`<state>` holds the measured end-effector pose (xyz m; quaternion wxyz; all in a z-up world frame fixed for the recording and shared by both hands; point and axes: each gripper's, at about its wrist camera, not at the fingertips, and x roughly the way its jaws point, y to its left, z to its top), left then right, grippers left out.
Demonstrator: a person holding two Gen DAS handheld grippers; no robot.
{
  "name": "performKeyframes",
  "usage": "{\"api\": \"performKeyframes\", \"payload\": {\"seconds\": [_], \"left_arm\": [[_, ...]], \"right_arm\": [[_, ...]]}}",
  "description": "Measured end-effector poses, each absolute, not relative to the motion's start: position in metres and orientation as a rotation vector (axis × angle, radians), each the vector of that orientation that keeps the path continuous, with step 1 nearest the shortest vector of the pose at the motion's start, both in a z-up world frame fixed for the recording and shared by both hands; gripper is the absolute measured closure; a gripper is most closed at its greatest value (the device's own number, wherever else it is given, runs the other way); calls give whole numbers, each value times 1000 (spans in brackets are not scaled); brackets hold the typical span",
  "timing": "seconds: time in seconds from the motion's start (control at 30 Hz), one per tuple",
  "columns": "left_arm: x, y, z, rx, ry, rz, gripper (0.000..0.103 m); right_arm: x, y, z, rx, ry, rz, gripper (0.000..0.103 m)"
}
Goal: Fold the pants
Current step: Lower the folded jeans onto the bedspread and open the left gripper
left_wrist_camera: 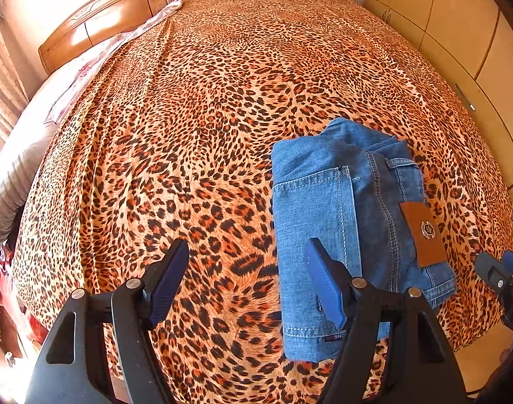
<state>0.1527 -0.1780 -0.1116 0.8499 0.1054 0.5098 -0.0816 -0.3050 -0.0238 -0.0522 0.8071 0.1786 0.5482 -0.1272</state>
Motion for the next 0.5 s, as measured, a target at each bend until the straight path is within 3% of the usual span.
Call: {"api": "performKeyframes", "payload": {"seconds": [0.3,0.5], "left_arm": [[137,-147,-128,86,1159,-51,32],[129,-155,-120,100,1124,-50,32]], "right_arm": [[-317,-21,-58,314,1186,-226,0],[-324,-26,-53,308,1173,-213,0]]}}
